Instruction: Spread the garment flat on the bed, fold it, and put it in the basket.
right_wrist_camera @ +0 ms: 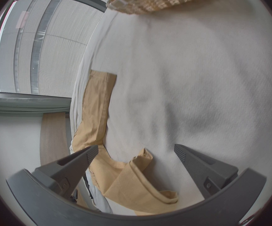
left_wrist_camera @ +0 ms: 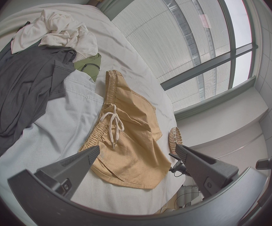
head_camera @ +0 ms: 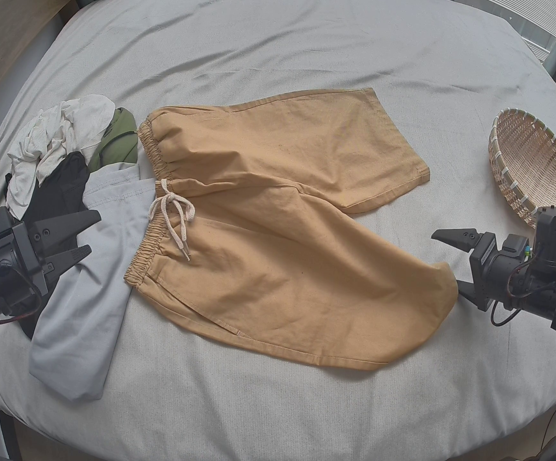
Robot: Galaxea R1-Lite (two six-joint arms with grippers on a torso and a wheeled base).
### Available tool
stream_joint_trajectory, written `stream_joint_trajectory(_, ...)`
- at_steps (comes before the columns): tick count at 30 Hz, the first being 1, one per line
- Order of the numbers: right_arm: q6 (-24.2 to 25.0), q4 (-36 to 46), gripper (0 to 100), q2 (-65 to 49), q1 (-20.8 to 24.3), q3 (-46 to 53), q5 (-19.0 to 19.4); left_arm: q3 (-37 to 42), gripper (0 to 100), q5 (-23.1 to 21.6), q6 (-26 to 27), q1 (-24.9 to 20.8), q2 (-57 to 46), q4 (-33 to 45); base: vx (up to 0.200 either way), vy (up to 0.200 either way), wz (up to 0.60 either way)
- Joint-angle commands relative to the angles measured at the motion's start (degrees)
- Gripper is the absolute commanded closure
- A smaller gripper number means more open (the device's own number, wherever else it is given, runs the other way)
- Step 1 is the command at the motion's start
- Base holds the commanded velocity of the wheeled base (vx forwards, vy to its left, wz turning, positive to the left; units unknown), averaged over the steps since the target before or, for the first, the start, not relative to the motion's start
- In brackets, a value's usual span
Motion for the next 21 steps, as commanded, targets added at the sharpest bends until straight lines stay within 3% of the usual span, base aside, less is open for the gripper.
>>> stream_joint_trajectory(1,3.5,0.2,0,1.6,3.5,-1.6,0.1,0.1,0,0.0,0.0,0.2,0.0,0.0,0.000,0.000,0.00)
stream_joint_trajectory(4,5.3,0.3,0,1.8,4.8,-2.0,-0.3,0.1,0,0.0,0.0,0.2,0.0,0.0,0.000,0.000,0.00)
stream_joint_trajectory(5,5.4,0.3,100,1.8,4.7,-2.3,-0.3,0.1,0,0.0,0.0,0.2,0.0,0.0,0.000,0.000,0.00)
stream_joint_trajectory(16,6.7,-1.1,100,0.2,3.8,-3.2,0.1,0.1,0,0.0,0.0,0.1,0.0,-0.1,0.000,0.000,0.00)
stream_joint_trajectory(21,6.5,-5.9,100,-0.5,1.7,-3.2,-0.1,0.2,0,0.0,0.0,0.1,-0.1,-0.1,0.000,0.000,0.00)
